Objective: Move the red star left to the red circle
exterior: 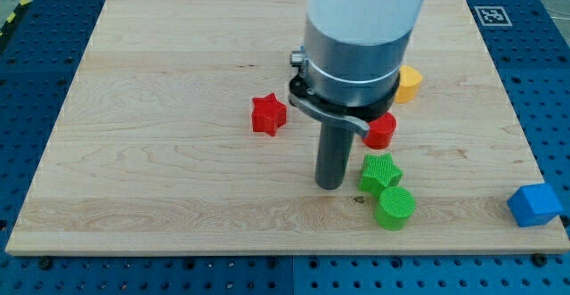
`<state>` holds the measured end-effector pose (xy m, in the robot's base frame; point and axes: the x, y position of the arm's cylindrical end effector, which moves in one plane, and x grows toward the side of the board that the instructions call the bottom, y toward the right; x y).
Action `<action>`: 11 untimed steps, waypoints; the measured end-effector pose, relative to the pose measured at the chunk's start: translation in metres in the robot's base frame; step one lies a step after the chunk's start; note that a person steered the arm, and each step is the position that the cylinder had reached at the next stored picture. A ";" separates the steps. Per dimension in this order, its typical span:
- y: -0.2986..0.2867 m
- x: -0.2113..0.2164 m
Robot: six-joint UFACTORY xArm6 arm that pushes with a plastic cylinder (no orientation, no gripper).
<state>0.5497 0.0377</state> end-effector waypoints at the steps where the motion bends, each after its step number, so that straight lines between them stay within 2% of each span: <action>1: -0.027 0.003; 5: -0.171 -0.014; 7: -0.181 -0.036; 9: -0.181 -0.084; 11: -0.168 -0.094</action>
<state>0.4561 -0.1301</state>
